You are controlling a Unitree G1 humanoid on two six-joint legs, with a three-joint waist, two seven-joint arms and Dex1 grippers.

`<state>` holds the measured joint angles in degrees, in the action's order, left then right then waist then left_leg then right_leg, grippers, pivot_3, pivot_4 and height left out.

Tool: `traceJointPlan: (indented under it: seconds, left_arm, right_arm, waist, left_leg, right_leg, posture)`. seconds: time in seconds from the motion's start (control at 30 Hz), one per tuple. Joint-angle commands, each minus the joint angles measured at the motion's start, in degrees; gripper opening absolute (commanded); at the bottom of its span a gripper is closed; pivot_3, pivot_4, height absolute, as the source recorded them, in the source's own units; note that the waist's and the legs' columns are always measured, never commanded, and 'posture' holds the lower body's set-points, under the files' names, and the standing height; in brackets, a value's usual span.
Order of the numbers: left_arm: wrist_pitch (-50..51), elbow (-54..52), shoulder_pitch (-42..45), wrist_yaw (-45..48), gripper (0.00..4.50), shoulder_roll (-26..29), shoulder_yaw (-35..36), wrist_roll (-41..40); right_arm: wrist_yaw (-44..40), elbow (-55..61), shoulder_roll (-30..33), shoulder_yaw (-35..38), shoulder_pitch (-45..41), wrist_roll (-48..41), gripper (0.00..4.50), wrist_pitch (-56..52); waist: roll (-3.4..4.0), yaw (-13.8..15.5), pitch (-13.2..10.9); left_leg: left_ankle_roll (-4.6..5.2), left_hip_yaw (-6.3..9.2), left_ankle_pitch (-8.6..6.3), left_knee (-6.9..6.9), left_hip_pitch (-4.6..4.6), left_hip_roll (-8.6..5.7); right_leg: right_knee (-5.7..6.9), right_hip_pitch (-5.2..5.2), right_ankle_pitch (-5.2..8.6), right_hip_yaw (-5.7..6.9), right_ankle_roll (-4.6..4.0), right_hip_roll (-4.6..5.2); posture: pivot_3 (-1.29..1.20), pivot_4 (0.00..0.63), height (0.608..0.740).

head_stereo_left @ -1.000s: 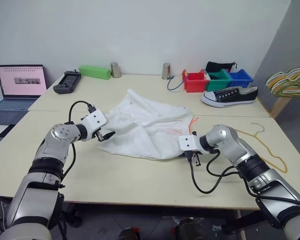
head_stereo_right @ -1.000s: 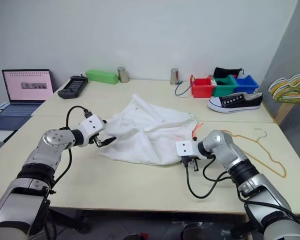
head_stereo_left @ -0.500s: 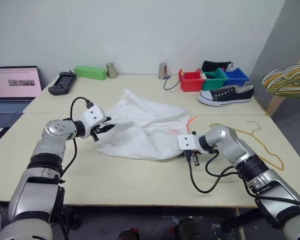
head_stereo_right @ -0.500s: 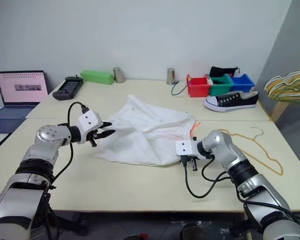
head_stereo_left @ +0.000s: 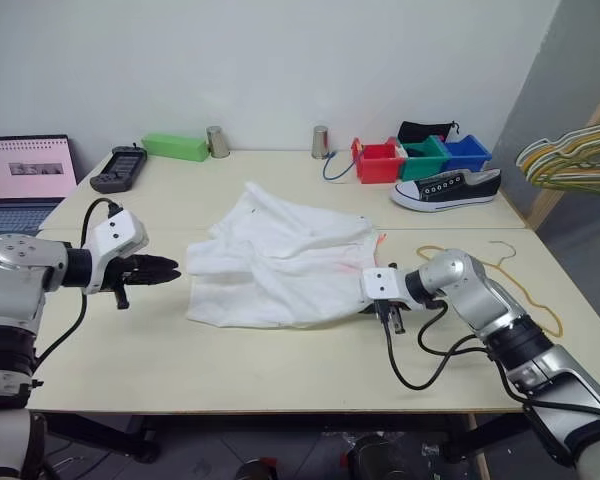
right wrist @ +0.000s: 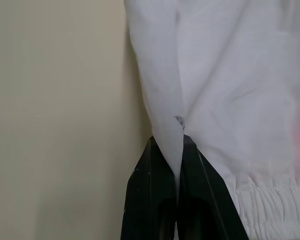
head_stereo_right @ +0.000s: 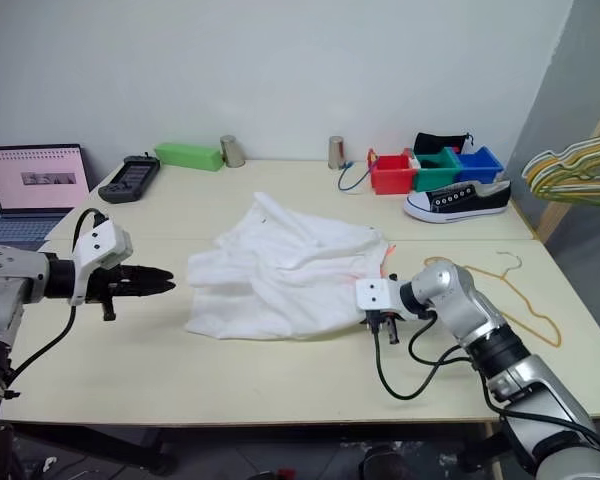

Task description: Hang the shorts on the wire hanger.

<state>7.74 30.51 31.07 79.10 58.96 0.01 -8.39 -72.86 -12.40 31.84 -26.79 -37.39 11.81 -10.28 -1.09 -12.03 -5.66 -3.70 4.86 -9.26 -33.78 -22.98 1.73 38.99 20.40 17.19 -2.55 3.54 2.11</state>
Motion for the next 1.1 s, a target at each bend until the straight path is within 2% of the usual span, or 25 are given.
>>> traceJointPlan:
  seconds: [0.03,0.1,0.2,0.23,0.3,0.5,0.63,0.77,0.9,1.1]
  left_arm:
    - [-5.0,5.0,1.5,-3.5,0.91,-0.3,-0.2,3.1]
    - [-5.2,7.8,3.0,-6.4,0.91,-1.7,1.1,2.8]
    - [-3.1,10.0,3.2,-6.9,1.4,-2.0,3.2,0.8]
    - [-2.0,10.3,3.1,-6.8,1.76,-2.0,4.0,-0.1]
    - [1.6,9.7,1.7,-5.6,2.13,-1.6,5.8,-2.4]
    - [12.8,-2.4,-9.0,-1.3,3.38,-1.8,7.2,-8.0]
    - [16.3,-10.4,-13.6,-6.1,4.18,-5.6,7.0,-9.1]
    - [16.7,-14.1,-14.0,-10.8,4.18,-10.3,6.0,-8.4]
    - [12.2,-16.6,-15.1,-13.1,4.18,-13.2,2.6,-5.4]
    - [4.9,-18.5,-15.6,-10.8,4.18,-12.4,-2.0,-1.7]
  right_arm:
    - [0.0,2.0,1.7,1.4,0.5,-0.8,0.0,-0.2]
    - [0.7,2.1,1.4,1.6,0.4,-1.0,0.0,-0.9]
    - [1.4,2.5,1.0,1.6,0.3,-1.1,0.0,-1.7]
    - [1.5,2.7,0.9,1.6,0.3,-1.1,0.0,-1.9]
    - [1.7,2.8,0.8,1.6,0.4,-1.1,0.0,-2.2]
    - [2.4,2.8,0.5,1.6,-0.1,-1.2,0.0,-2.8]
    - [2.7,3.3,0.1,1.5,-0.3,-1.2,0.0,-3.5]
    - [2.7,4.1,-0.1,1.4,-0.3,-1.3,0.0,-4.2]
    - [2.8,4.2,-0.3,1.4,-0.5,-1.2,0.0,-4.6]
    - [2.9,4.1,-0.5,1.3,-0.9,-1.0,0.0,-4.7]
  waist:
    - [0.0,0.0,0.0]
    - [0.0,-0.1,0.0]
    - [-0.03,-0.3,0.0]
    - [-0.03,-0.5,0.0]
    - [-0.03,-0.7,0.0]
    - [-0.01,-1.3,0.0]
    - [-0.02,-1.4,0.0]
    - [-0.02,-1.1,0.0]
    - [-0.03,-1.5,0.0]
    - [-0.03,-2.2,0.0]
  left_leg:
    - [0.0,-0.01,0.0,0.0,0.01,0.0]
    - [0.0,0.0,0.0,0.0,0.0,0.0]
    - [0.0,0.0,0.0,0.0,0.0,0.01]
    - [0.0,-0.01,0.0,0.0,-0.02,0.01]
    - [0.0,-0.03,0.0,0.0,-0.02,0.01]
    - [-0.02,-0.07,-0.01,0.05,-0.02,0.03]
    - [-0.03,-0.04,-0.02,0.05,-0.02,0.06]
    - [-0.04,0.0,-0.02,0.02,0.05,0.04]
    - [-0.03,-0.01,-0.02,-0.03,0.05,0.03]
    - [-0.04,-0.04,-0.02,-0.02,0.02,0.03]
  right_leg:
    - [0.0,0.01,0.0,-0.01,0.0,0.0]
    - [0.01,0.04,0.0,0.0,0.0,0.0]
    - [0.02,0.05,-0.01,0.0,0.02,0.0]
    - [0.02,0.06,-0.01,-0.01,0.02,0.0]
    - [0.01,0.06,-0.01,-0.02,0.02,0.0]
    - [0.02,0.09,0.02,-0.07,0.0,0.0]
    - [0.03,0.08,0.03,-0.03,-0.03,0.0]
    - [0.02,0.04,0.03,0.0,-0.04,0.02]
    - [0.02,-0.03,-0.03,-0.03,0.06,0.02]
    - [0.01,0.0,0.01,-0.05,0.01,0.01]
  posture:
    - [-0.16,0.015,0.74]
    - [-0.17,0.016,0.74]
    - [-0.18,0.018,0.74]
    - [-0.18,0.018,0.74]
    - [-0.18,0.018,0.74]
    - [-0.19,0.024,0.74]
    - [-0.2,0.027,0.74]
    - [-0.21,0.029,0.74]
    - [-0.21,0.03,0.74]
    - [-0.21,0.03,0.74]
